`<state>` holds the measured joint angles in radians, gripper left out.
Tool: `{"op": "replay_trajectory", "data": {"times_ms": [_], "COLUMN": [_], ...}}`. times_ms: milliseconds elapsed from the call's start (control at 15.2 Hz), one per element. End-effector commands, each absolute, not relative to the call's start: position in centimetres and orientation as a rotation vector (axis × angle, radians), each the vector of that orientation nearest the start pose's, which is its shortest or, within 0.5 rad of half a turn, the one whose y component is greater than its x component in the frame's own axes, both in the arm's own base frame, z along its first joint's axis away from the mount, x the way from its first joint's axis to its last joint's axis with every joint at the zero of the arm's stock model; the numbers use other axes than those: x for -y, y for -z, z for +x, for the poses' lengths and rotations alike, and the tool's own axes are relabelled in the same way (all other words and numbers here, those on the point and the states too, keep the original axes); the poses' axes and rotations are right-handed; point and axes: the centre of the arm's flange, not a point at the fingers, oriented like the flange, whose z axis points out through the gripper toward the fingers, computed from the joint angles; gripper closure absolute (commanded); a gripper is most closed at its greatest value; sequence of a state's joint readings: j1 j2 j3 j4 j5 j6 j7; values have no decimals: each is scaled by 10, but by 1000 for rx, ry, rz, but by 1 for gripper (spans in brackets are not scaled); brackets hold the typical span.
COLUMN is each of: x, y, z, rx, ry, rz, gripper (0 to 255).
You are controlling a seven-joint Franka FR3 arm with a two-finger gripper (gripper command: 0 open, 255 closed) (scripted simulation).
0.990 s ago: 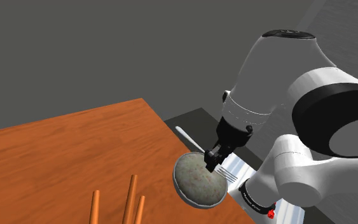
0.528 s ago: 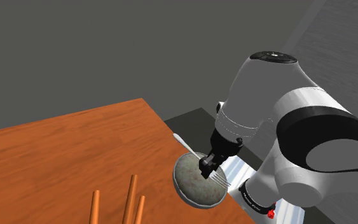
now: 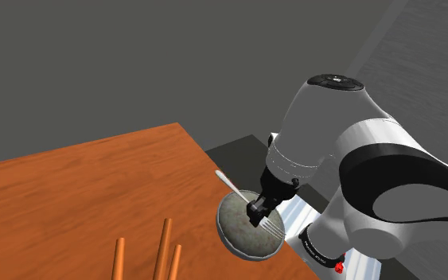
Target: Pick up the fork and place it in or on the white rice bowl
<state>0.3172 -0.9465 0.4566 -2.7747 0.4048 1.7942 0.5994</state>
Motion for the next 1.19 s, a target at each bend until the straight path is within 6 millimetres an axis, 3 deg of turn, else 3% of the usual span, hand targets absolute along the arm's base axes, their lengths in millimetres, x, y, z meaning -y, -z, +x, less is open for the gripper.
{"op": "replay_trajectory", "data": {"times_ms": [0, 66, 396, 660, 1122], "x": [-216, -216, -216, -216, -216], "y": [-429, -429, -429, -479, -479], "z": [188, 188, 188, 191, 191], "rx": [-192, -192, -192, -192, -192], "ry": [-105, -105, -105, -105, -105], "rz": [-3149, -3149, -3149, -3149, -3149], "gripper": [255, 0, 0, 0, 0]}}
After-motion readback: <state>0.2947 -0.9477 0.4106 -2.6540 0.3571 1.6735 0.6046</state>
